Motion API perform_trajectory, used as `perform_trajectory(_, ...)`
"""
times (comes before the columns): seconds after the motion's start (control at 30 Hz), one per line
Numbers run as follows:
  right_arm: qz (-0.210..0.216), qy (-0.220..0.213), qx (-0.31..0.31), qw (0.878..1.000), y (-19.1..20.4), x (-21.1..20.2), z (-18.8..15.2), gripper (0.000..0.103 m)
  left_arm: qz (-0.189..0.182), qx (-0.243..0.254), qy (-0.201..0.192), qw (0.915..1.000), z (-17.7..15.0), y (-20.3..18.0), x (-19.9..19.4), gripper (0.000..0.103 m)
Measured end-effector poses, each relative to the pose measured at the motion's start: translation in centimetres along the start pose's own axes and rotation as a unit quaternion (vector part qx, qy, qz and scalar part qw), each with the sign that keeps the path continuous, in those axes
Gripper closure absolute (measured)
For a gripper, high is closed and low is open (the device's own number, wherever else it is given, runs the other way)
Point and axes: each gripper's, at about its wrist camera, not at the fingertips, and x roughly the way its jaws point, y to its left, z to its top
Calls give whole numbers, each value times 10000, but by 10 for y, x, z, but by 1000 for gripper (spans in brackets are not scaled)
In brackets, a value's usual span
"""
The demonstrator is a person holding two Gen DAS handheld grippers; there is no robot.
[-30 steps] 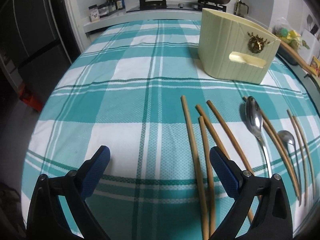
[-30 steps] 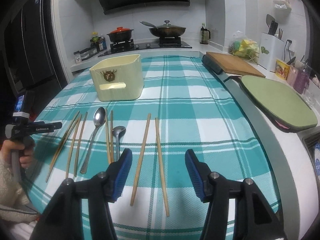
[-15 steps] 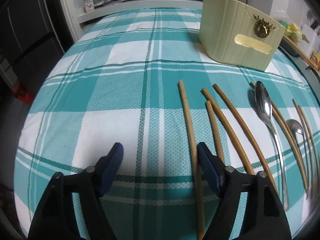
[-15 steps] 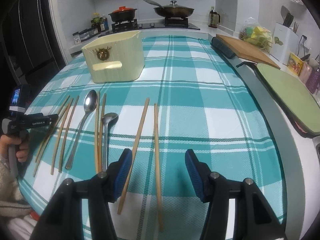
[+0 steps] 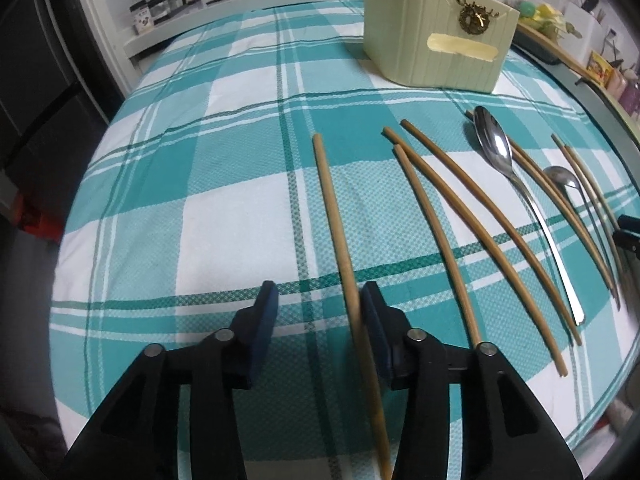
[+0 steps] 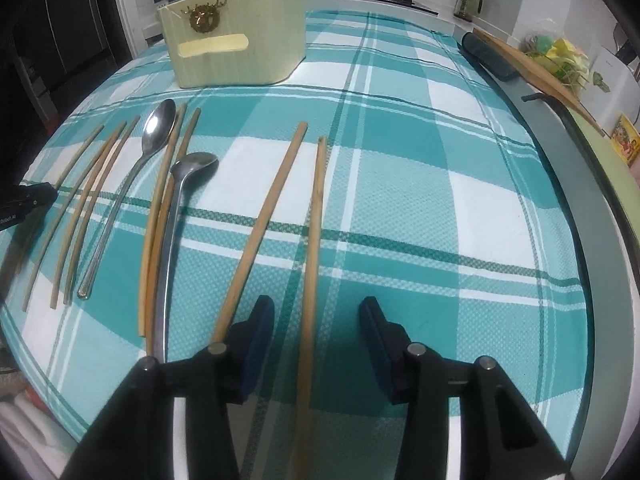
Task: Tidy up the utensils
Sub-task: 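Lower the left tool onto a wooden chopstick and close it while the right tool grasps another chopstick, then lift the left tool's chopstick into the cream holder while the right tool drops its chopstick in too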
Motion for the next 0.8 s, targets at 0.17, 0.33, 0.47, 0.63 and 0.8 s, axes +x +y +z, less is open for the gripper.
perform_trajectory(0.17,162,231,-171,9995,-3,2,7,57,-213,56,164,9996,15,3,10,51)
perform_trajectory(0.33,235,412,-436,9979,-3,10,24,58,-332,218,397,9984,41,-1,24,52)
perform_trajectory(0.47,301,440,-569,9970,-2,25,53,71,-365,380,564,9970,63,-9,34,67)
perform_trajectory(0.63,298,486,-352,9978,-9,50,102,95,-297,512,607,9964,79,-21,41,97)
perform_trajectory(0.8,535,418,108,9976,-19,56,121,96,-348,344,132,9987,82,-20,13,98)
